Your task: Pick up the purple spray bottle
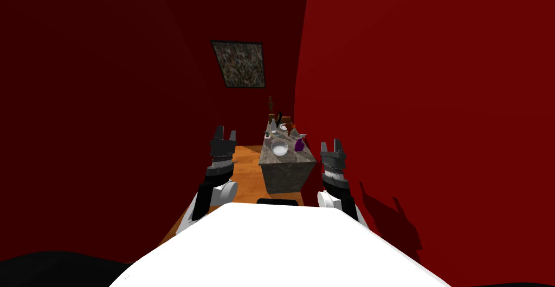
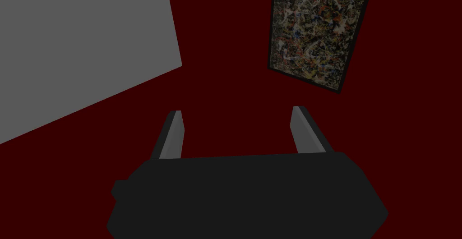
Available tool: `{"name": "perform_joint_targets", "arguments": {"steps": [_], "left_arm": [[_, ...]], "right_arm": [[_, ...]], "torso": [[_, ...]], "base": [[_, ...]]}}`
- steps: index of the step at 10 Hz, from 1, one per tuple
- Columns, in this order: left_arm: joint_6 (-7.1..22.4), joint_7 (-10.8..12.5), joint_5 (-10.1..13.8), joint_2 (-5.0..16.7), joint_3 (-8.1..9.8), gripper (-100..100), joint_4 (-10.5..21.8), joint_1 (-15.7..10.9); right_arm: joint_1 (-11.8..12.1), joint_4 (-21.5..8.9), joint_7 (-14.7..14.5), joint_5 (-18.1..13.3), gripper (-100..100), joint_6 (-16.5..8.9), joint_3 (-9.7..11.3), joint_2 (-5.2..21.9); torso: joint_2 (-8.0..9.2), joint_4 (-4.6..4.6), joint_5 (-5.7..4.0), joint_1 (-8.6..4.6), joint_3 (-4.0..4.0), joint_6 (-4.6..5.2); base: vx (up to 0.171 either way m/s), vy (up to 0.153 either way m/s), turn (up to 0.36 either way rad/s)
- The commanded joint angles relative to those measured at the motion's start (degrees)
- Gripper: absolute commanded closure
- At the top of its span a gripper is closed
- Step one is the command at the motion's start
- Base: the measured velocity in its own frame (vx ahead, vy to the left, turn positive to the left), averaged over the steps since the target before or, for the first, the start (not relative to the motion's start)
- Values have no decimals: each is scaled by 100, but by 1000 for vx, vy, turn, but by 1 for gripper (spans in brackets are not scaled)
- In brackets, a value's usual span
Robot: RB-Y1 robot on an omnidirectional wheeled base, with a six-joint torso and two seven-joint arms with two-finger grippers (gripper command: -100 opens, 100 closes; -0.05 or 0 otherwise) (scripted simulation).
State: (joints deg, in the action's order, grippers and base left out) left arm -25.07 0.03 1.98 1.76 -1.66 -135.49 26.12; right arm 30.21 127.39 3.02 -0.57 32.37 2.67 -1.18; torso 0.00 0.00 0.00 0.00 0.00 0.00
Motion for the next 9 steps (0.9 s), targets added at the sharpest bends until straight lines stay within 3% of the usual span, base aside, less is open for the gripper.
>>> {"name": "perform_joint_targets", "arguments": {"steps": [1,5,9], "left_arm": [[0,0,0,0,0,0,0,0],[0,0,0,-1,-1,0,0,-1],[0,0,0,-2,-2,0,0,-1]], "right_arm": [[45,-13,-47,-3,-100,-53,-16,172],[246,-52,-316,-33,-100,-346,-137,653],[506,-143,-757,-123,-100,-860,-409,966]], "torso": [[0,0,0,0,0,0],[26,6,12,54,15,1],[36,8,19,84,21,0]], "base": [[-22,31,-33],[-65,127,-66],[-83,207,-85]]}}
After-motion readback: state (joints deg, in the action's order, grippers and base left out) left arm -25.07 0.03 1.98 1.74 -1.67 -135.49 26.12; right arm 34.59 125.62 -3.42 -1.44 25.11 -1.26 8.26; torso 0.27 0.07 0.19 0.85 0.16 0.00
